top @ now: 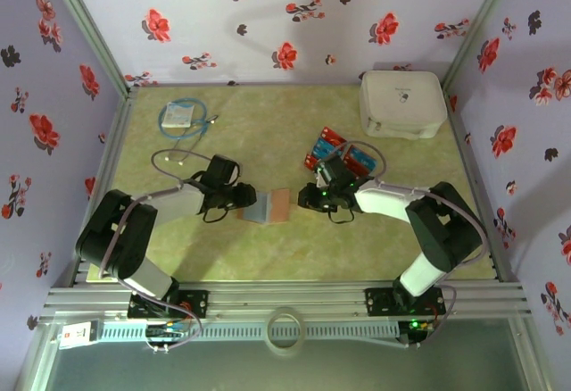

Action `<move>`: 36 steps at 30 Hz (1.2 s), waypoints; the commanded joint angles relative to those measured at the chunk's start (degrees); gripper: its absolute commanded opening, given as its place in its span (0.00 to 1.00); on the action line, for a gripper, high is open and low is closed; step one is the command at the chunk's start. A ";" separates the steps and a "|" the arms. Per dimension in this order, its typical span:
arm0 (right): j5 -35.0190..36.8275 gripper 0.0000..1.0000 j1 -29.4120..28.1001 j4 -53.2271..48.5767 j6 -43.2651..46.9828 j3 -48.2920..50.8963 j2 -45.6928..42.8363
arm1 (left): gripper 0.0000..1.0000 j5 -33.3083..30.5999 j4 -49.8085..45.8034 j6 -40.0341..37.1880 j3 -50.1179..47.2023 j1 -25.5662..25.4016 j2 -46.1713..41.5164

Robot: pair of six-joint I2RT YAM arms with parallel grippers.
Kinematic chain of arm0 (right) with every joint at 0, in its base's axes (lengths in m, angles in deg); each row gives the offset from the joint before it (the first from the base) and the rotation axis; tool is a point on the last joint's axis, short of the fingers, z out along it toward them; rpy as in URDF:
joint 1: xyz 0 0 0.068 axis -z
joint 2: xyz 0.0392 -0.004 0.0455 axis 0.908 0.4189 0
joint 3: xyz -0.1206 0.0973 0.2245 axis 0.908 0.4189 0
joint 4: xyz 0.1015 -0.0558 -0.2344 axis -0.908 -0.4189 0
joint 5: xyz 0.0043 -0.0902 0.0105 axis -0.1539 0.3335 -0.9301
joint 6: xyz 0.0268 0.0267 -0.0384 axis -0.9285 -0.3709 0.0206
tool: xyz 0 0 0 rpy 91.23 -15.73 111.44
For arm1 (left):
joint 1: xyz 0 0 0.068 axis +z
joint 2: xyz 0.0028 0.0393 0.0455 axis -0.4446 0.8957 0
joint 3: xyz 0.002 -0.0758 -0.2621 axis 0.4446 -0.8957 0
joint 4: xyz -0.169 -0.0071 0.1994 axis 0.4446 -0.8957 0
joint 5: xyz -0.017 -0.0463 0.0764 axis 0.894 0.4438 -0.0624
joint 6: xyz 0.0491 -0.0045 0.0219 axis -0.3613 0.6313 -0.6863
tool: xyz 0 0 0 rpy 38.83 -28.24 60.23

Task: Put the credit cards into the card holder
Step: Open the card holder at the center of the table.

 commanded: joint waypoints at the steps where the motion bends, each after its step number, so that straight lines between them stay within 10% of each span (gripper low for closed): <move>1: 1.99 0.31 0.24 -2.66 0.44 0.71 -4.69 | 0.31 1.20 0.87 -0.01 -0.79 -0.40 -1.00; 11: 5.81 0.33 -5.88 -7.01 -0.81 -3.58 -13.28 | 0.26 1.10 1.31 0.57 -0.88 -0.81 -1.35; 28: 5.18 0.14 -9.99 1.82 -0.40 -3.76 6.48 | 0.27 -0.04 1.05 0.27 -2.25 -0.92 -3.19; 36: 4.82 0.11 -9.30 4.98 -1.87 0.06 7.99 | 0.57 0.92 2.82 1.21 -3.15 0.20 -5.95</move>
